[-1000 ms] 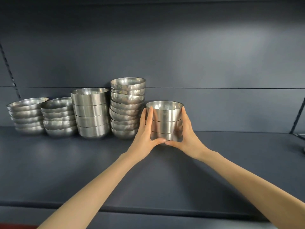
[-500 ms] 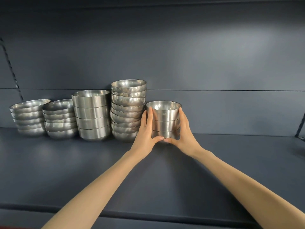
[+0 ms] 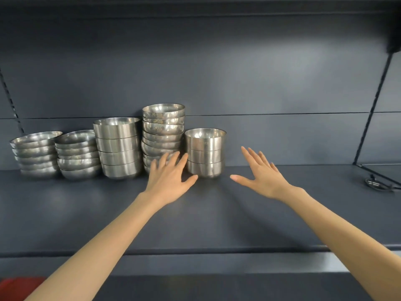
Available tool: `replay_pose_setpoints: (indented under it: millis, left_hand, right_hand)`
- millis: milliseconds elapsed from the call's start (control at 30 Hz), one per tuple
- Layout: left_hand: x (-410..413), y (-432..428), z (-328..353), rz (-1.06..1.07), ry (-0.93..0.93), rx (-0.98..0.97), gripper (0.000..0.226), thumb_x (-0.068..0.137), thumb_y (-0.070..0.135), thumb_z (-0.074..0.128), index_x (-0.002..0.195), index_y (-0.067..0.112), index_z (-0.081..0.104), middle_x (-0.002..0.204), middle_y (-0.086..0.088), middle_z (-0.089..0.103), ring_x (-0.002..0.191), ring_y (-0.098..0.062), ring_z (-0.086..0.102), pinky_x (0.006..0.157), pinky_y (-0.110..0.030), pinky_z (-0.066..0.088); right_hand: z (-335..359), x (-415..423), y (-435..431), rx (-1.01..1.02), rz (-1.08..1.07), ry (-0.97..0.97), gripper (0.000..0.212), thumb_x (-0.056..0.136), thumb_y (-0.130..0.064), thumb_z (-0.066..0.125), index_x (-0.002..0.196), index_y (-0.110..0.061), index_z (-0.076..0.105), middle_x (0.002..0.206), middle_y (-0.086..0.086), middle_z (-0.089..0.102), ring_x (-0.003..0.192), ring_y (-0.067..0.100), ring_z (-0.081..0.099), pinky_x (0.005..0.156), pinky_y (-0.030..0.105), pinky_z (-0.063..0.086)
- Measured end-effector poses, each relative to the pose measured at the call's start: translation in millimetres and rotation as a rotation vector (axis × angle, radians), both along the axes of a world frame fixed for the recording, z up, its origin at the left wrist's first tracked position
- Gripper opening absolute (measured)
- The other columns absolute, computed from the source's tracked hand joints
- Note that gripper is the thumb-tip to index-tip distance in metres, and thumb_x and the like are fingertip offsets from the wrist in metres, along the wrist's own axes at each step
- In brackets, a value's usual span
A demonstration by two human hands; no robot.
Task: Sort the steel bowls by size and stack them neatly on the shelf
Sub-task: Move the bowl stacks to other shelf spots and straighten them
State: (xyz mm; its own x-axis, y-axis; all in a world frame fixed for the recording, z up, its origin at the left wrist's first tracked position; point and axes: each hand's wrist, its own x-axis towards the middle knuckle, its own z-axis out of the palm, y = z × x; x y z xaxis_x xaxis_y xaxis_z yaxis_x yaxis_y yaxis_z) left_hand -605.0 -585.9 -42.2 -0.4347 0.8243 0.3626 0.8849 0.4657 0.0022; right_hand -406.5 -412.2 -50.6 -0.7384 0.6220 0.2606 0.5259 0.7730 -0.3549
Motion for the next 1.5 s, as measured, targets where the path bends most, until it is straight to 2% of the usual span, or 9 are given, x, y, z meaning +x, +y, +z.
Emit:
replay_pose_setpoints:
  millis: [133,267,433,633,800,933,1100,1267,1500]
  left_hand:
    - [16.2,-20.1,6.3,0.02,0.002,-0.043,0.083,0.087,0.074,0.024,0.154,0.028,0.009,0.162,0.002,0.01,0.148,-0.026,0.006,0.118,-0.049,0.01]
    - [42.6,-36.8,12.4,-0.005,0.005,-0.005,0.109,0.059,0.08,-0.004,0.153,0.029,0.016,0.161,0.005,0.016,0.147,-0.023,0.015,0.117,-0.046,0.012]
    - [81.6,-42.1,17.6,-0.07,0.012,0.077,0.107,0.06,0.078,-0.003,0.152,0.029,0.021,0.158,0.009,0.023,0.143,-0.018,0.025,0.115,-0.039,0.019]
    - [141.7,-19.7,3.1,-0.15,-0.017,0.057,0.105,0.061,0.08,-0.004,0.152,0.032,0.018,0.158,0.012,0.021,0.143,-0.013,0.026,0.113,-0.032,0.024]
    - [205.1,20.5,-1.2,-0.181,-0.057,0.029,0.087,0.082,0.079,0.018,0.154,0.03,0.01,0.16,0.009,0.016,0.146,-0.015,0.019,0.118,-0.036,0.019]
    - [266.4,48.6,-3.7,-0.2,-0.101,0.048,0.108,0.061,0.081,-0.003,0.154,0.029,0.014,0.159,0.006,0.021,0.145,-0.017,0.023,0.115,-0.037,0.021]
    - [339.3,92.1,-11.6,-0.25,-0.161,0.046,0.09,0.082,0.079,0.016,0.154,0.027,0.007,0.161,0.006,0.016,0.147,-0.016,0.015,0.119,-0.043,0.016]
    - [401.6,131.8,-5.4,-0.3,-0.162,-0.02,0.082,0.088,0.071,0.021,0.154,0.028,-0.003,0.162,0.006,0.004,0.149,-0.017,0.004,0.12,-0.044,0.005]
    - [472.0,203.2,13.3,-0.403,-0.121,-0.067,0.082,0.087,0.073,0.017,0.154,0.03,-0.002,0.162,0.008,0.003,0.149,-0.015,0.004,0.121,-0.043,0.006]
  right_hand:
    - [8.2,54.0,-23.4,0.097,-0.133,-0.051,0.094,0.077,-0.08,0.032,0.152,-0.035,-0.003,0.161,-0.009,0.002,0.149,0.018,-0.003,0.12,0.048,0.006]
    - [12.9,110.5,-41.2,0.145,-0.285,0.009,0.095,0.071,-0.083,0.027,0.152,-0.035,0.008,0.159,-0.012,0.012,0.148,0.014,0.006,0.119,0.047,0.011]
    - [6.5,184.9,-54.8,0.174,-0.442,0.054,0.095,0.071,-0.083,0.025,0.151,-0.034,0.014,0.159,-0.013,0.014,0.148,0.013,0.007,0.119,0.045,0.011]
    - [-8.8,279.6,-55.6,0.161,-0.568,0.091,0.09,0.072,-0.081,0.028,0.149,-0.034,0.022,0.155,-0.014,0.024,0.143,0.013,0.024,0.117,0.042,0.021]
    - [-19.2,359.0,-35.1,0.126,-0.625,0.028,0.091,0.073,-0.082,0.026,0.151,-0.037,0.012,0.159,-0.013,0.013,0.148,0.012,0.008,0.119,0.043,0.012]
    - [-16.3,422.2,-16.4,0.136,-0.659,-0.037,0.093,0.072,-0.082,0.024,0.151,-0.038,0.004,0.161,-0.012,0.002,0.149,0.014,-0.003,0.119,0.044,0.004]
    - [-16.0,498.1,6.6,0.148,-0.725,-0.176,0.098,0.065,-0.086,0.01,0.149,-0.04,-0.011,0.16,-0.009,-0.015,0.148,0.019,-0.013,0.118,0.046,-0.001]
    - [-10.2,556.5,24.3,0.131,-0.776,-0.169,0.098,0.066,-0.085,0.01,0.151,-0.038,-0.003,0.161,-0.011,-0.007,0.149,0.016,-0.006,0.119,0.045,0.0]
    - [-17.8,618.7,69.0,0.106,-0.845,-0.129,0.092,0.073,-0.082,0.017,0.152,-0.036,0.002,0.16,-0.013,-0.003,0.149,0.015,-0.004,0.119,0.045,0.003]
